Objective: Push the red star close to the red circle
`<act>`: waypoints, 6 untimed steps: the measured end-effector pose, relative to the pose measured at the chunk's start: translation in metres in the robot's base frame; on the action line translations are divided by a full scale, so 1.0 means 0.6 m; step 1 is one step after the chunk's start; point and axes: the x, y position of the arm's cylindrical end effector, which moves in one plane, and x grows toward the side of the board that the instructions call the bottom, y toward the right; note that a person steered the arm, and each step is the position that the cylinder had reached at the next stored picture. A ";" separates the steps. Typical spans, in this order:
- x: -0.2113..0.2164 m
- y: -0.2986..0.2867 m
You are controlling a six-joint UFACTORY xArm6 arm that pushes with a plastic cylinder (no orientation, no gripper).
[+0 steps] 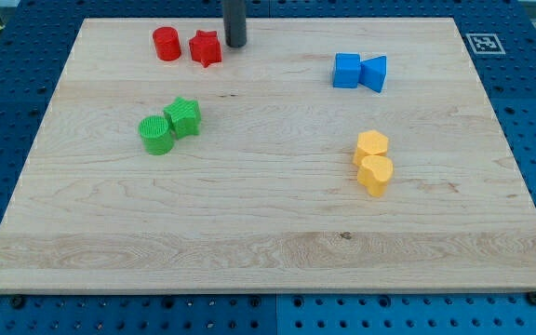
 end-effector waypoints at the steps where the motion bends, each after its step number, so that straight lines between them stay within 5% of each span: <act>1: 0.000 -0.015; 5: 0.091 -0.010; 6: 0.042 -0.008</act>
